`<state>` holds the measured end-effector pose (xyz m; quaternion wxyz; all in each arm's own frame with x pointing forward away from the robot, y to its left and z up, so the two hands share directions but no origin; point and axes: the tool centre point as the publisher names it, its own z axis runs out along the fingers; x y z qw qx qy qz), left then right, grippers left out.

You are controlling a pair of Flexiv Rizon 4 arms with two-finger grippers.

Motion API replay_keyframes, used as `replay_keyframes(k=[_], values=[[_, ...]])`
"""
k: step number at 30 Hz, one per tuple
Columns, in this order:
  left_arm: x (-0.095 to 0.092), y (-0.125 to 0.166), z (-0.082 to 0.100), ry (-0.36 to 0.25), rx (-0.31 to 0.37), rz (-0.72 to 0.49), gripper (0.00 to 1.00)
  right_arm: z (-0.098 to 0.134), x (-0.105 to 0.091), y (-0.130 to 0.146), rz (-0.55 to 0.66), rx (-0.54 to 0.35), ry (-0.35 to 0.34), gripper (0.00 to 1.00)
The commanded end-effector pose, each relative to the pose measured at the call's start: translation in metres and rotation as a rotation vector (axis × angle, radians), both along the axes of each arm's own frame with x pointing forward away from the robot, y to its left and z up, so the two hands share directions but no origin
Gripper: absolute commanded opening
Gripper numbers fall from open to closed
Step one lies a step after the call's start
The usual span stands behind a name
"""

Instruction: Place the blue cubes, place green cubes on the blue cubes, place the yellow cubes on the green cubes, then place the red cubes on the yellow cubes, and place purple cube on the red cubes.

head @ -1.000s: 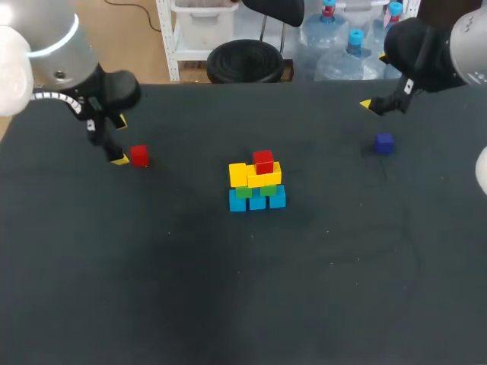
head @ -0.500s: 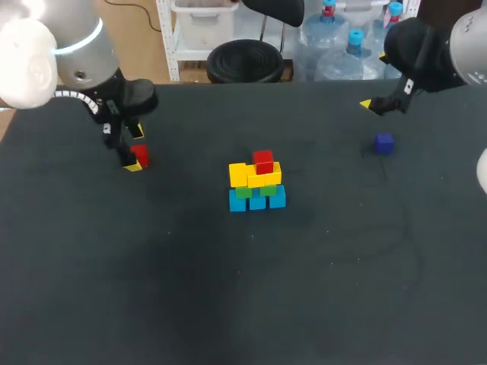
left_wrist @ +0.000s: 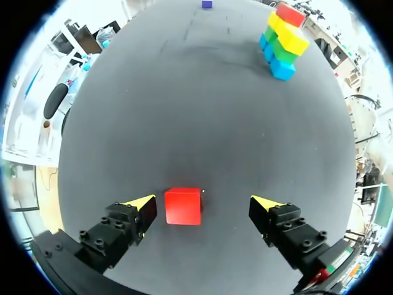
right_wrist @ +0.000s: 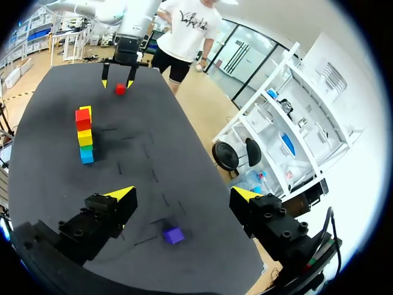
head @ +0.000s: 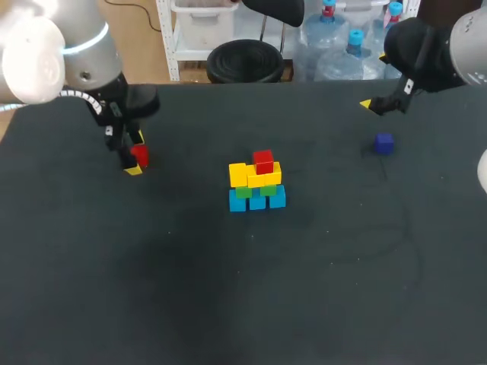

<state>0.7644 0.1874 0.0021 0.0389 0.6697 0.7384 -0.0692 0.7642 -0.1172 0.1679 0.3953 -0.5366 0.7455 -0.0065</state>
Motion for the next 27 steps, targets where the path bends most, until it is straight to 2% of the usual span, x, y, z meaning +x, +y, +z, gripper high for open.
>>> replay_keyframes(k=[1,2,5,6,8,9,17,27], values=[[0.006,0.000,-0.003,0.016,-0.001,-0.002,0.84,-0.001,-0.003,0.002,-0.052,-0.012,-0.065,1.00],[0.006,0.000,-0.003,0.017,-0.001,-0.001,0.75,-0.001,-0.003,0.002,-0.052,-0.012,-0.065,1.00],[0.006,0.000,-0.004,0.013,-0.001,0.001,0.35,-0.001,-0.003,0.002,-0.052,-0.012,-0.065,1.00],[0.006,0.000,-0.004,0.012,-0.001,0.002,0.28,-0.001,-0.003,0.002,-0.052,-0.012,-0.065,1.00],[0.007,0.000,-0.004,0.009,0.001,0.002,0.05,-0.001,-0.003,0.002,-0.052,-0.012,-0.065,1.00],[0.007,0.000,-0.004,0.008,0.001,0.003,0.00,-0.001,-0.003,0.002,-0.052,-0.012,-0.065,1.00],[0.001,-0.006,0.009,0.001,0.005,-0.006,0.00,-0.001,-0.003,0.002,-0.052,-0.012,-0.065,1.00],[-0.014,-0.037,0.063,-0.025,-0.045,0.040,0.00,-0.001,-0.003,0.002,-0.052,-0.012,-0.065,1.00]])
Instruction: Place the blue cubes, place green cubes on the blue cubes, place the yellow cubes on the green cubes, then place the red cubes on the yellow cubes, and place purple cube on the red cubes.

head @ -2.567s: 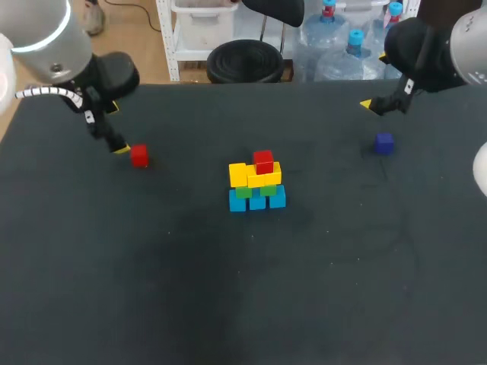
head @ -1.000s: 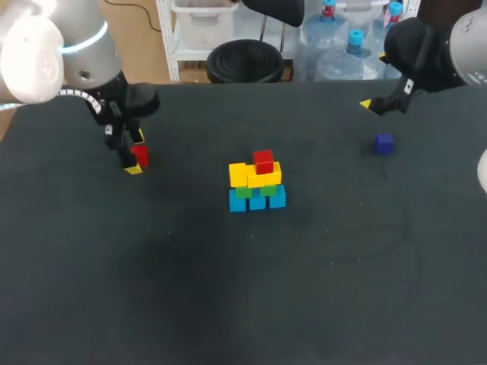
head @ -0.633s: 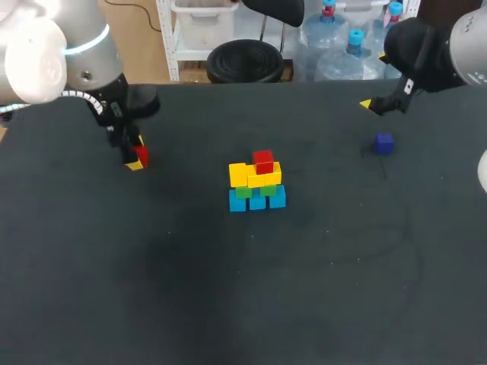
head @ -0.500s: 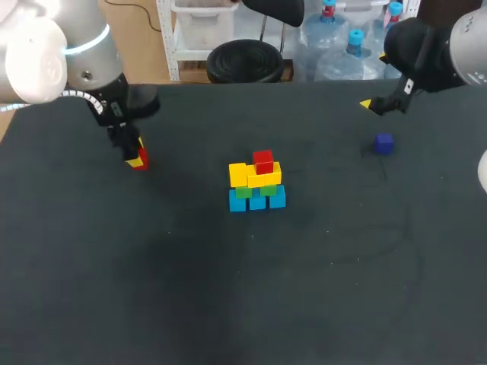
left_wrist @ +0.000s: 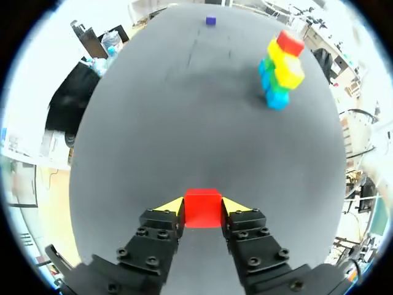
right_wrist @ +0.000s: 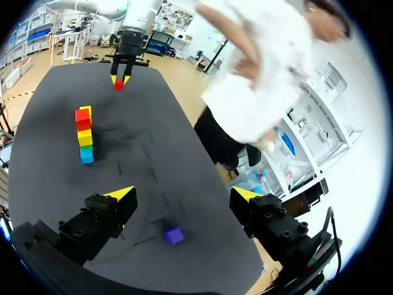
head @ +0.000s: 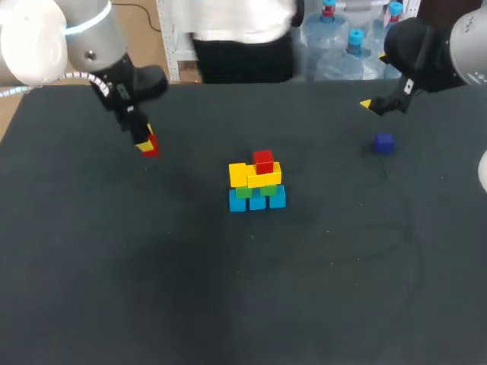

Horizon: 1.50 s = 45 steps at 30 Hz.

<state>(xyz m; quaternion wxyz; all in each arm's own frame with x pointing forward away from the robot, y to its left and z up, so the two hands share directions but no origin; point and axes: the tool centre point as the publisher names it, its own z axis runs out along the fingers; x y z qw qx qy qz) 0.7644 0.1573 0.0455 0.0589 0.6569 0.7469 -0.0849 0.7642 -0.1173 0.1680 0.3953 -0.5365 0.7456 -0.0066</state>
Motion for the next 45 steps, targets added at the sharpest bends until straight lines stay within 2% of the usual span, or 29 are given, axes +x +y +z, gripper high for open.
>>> replay_keyframes(k=[1,12,20,31,39,45], values=[[-0.015,-0.009,0.023,-0.018,0.004,0.014,0.00,-0.001,-0.003,0.002,-0.051,-0.012,-0.065,1.00],[-0.032,-0.044,0.072,-0.065,-0.022,0.010,0.00,-0.001,-0.003,0.002,-0.051,-0.012,-0.065,1.00],[-0.040,-0.067,0.091,-0.100,-0.052,0.036,0.00,-0.001,-0.003,0.002,-0.051,-0.012,-0.065,1.00],[-0.050,-0.100,0.105,-0.136,-0.111,0.042,0.00,-0.001,-0.003,0.002,-0.051,-0.012,-0.065,1.00],[-0.055,-0.122,0.111,-0.124,-0.085,-0.009,0.00,-0.001,-0.003,0.002,-0.051,-0.012,-0.065,1.00],[-0.064,-0.138,0.113,-0.117,-0.105,-0.044,0.00,-0.001,-0.003,0.002,-0.051,-0.012,-0.065,1.00]])
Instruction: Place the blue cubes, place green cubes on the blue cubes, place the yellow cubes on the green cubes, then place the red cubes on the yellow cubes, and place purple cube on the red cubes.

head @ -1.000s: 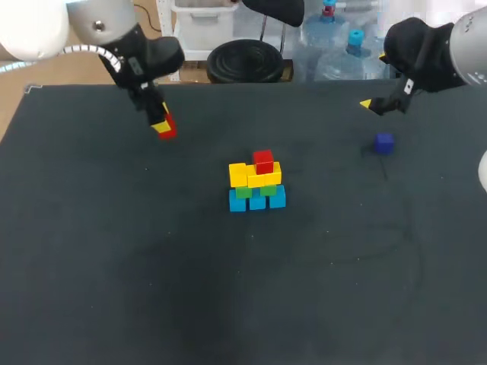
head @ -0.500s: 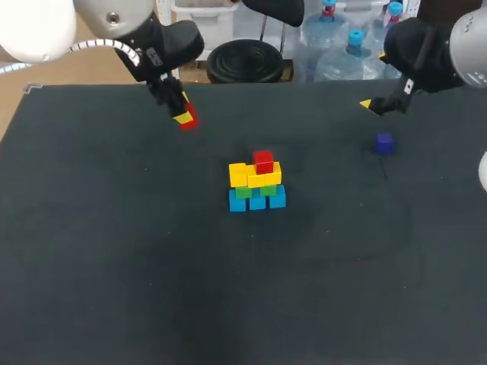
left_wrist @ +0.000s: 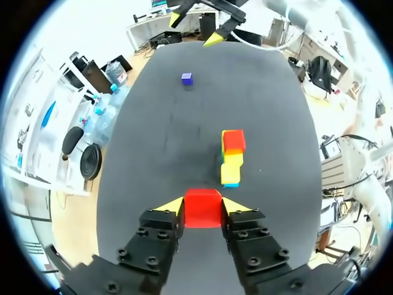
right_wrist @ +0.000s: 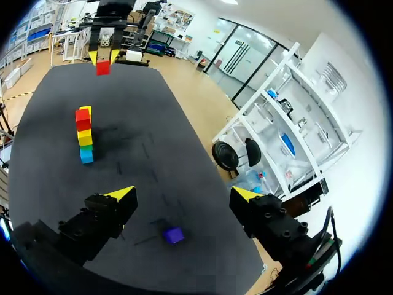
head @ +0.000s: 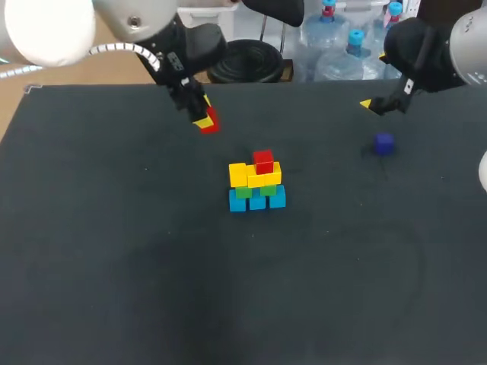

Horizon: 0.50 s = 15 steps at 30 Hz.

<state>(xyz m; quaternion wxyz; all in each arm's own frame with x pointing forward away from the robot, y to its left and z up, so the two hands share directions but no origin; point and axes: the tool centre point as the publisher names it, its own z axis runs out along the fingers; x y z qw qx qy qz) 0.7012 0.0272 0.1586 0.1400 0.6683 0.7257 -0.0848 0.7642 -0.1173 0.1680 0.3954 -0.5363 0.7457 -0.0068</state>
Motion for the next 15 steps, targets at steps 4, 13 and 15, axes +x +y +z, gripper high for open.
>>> replay_keyframes(k=[4,13,15], values=[[-0.008,-0.018,0.000,0.019,-0.005,-0.046,0.00,-0.001,-0.003,0.002,-0.051,-0.012,-0.065,1.00],[-0.015,-0.021,0.008,-0.038,-0.108,-0.050,0.00,-0.001,-0.003,0.002,-0.051,-0.012,-0.065,1.00],[-0.015,-0.021,0.008,-0.038,-0.108,-0.050,0.00,-0.001,-0.003,0.002,-0.051,-0.012,-0.065,1.00]])
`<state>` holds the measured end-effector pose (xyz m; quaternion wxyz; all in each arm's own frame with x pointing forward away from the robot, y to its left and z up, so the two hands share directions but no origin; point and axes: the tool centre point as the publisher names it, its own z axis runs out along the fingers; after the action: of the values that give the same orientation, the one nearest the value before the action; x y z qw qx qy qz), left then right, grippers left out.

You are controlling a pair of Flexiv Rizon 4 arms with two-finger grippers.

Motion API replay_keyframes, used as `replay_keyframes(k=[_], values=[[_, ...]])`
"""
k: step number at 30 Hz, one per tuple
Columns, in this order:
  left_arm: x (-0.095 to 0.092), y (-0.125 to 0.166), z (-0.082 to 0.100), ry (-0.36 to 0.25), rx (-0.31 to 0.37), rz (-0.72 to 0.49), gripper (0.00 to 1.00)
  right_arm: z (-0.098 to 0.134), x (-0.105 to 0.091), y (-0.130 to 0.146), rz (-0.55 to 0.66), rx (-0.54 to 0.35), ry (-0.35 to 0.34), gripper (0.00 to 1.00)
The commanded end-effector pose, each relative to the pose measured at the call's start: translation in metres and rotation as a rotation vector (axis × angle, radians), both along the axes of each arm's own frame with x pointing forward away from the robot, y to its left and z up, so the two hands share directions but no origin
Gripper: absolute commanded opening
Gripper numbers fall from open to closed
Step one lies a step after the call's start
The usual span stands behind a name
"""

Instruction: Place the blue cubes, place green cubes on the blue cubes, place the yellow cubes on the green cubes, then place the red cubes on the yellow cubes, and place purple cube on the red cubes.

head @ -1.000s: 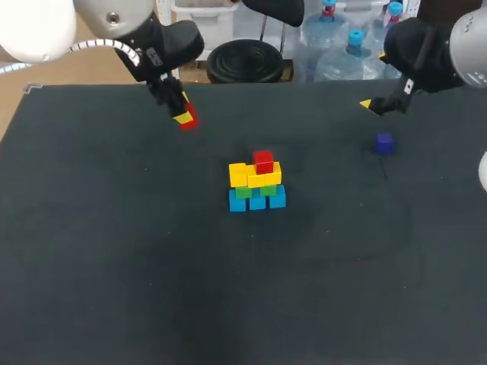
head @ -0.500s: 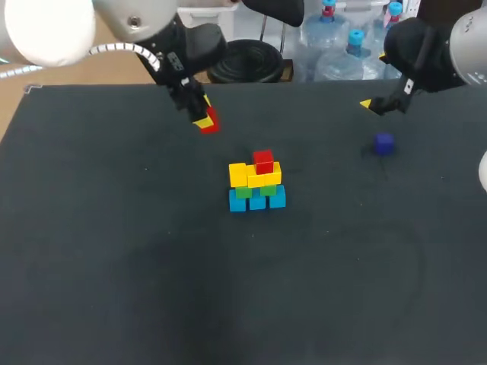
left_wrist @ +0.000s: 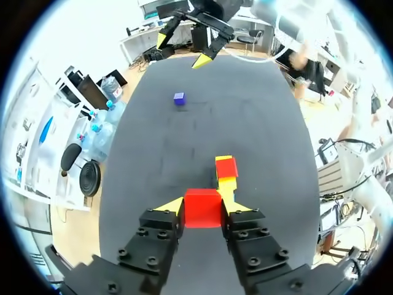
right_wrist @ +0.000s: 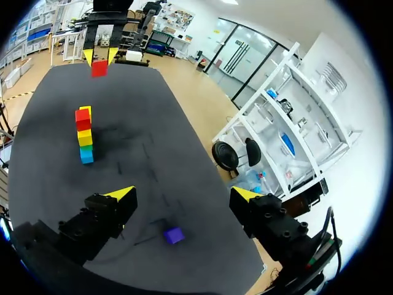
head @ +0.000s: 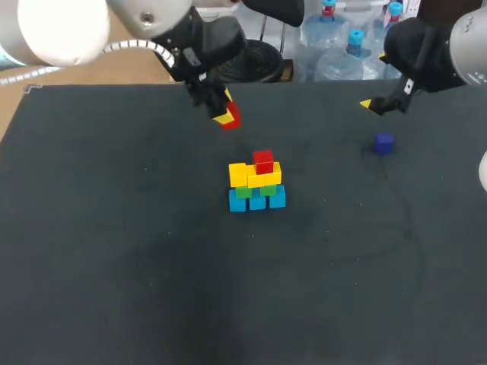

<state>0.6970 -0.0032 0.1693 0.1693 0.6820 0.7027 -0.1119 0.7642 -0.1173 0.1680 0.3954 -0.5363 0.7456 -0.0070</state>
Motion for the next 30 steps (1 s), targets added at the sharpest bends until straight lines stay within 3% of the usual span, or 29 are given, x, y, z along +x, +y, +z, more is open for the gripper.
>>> replay_keyframes(k=[1,18,21,22,23,26,28,30], values=[[-0.011,0.009,-0.003,-0.022,-0.030,0.004,0.00,-0.001,-0.003,0.002,-0.051,-0.012,-0.065,1.00],[-0.011,0.009,-0.003,-0.022,-0.030,0.004,0.00,-0.001,-0.003,0.002,-0.051,-0.012,-0.065,1.00],[0.000,0.001,-0.005,0.063,0.050,-0.069,0.00,-0.001,-0.003,0.002,-0.051,-0.012,-0.065,1.00],[0.001,-0.001,-0.004,0.051,0.046,-0.104,0.00,-0.001,-0.003,0.002,-0.051,-0.012,-0.065,1.00],[0.005,-0.006,-0.005,0.087,0.084,-0.134,0.00,-0.001,-0.003,0.002,-0.051,-0.012,-0.065,1.00],[0.008,-0.015,-0.007,0.116,0.150,-0.160,0.00,-0.001,-0.003,0.002,-0.051,-0.012,-0.065,1.00],[0.010,-0.018,-0.008,0.147,0.164,-0.159,0.00,-0.001,-0.003,0.002,-0.051,-0.012,-0.065,1.00],[0.015,-0.022,-0.012,0.219,0.184,-0.169,0.00,-0.001,-0.003,0.002,-0.051,-0.012,-0.065,1.00]])
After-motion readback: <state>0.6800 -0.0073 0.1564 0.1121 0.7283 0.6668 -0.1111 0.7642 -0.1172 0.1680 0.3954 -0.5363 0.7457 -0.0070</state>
